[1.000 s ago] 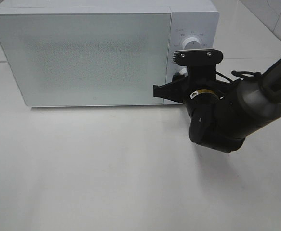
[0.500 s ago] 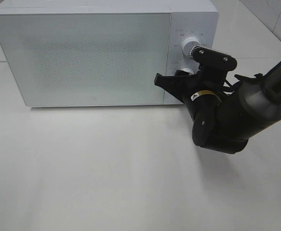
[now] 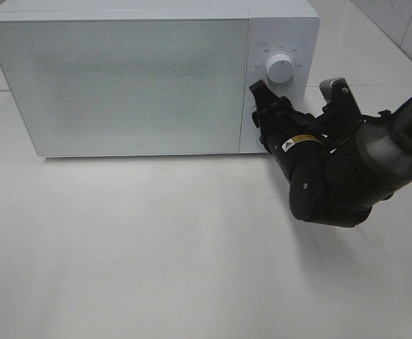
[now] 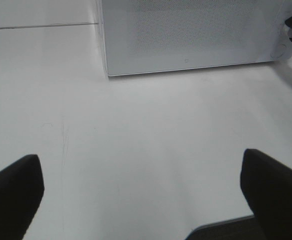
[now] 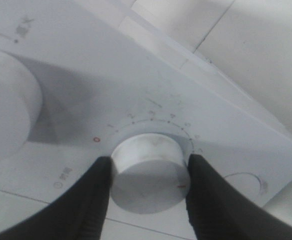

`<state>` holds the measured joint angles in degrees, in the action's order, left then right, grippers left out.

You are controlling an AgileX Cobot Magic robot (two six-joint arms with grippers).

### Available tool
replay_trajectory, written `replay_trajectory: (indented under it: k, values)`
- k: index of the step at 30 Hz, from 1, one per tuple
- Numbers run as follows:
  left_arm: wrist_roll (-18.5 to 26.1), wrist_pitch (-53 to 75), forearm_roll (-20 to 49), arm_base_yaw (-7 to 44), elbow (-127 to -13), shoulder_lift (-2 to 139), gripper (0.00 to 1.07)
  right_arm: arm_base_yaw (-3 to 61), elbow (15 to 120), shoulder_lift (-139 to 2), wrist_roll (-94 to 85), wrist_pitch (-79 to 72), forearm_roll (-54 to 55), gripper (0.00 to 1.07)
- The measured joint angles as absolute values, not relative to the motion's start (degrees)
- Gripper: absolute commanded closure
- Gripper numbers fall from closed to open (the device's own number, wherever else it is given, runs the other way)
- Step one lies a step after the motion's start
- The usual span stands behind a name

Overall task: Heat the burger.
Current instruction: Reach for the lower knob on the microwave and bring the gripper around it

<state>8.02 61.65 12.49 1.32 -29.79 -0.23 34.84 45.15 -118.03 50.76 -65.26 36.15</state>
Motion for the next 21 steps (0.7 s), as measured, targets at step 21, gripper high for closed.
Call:
replay_trajectory:
  k: [21]
  values:
    - [8.0, 61.7, 12.5, 1.3, -29.8, -0.2, 0.06, 34.7, 44.9, -118.0, 93.9, -66.1, 35.0, 1.07]
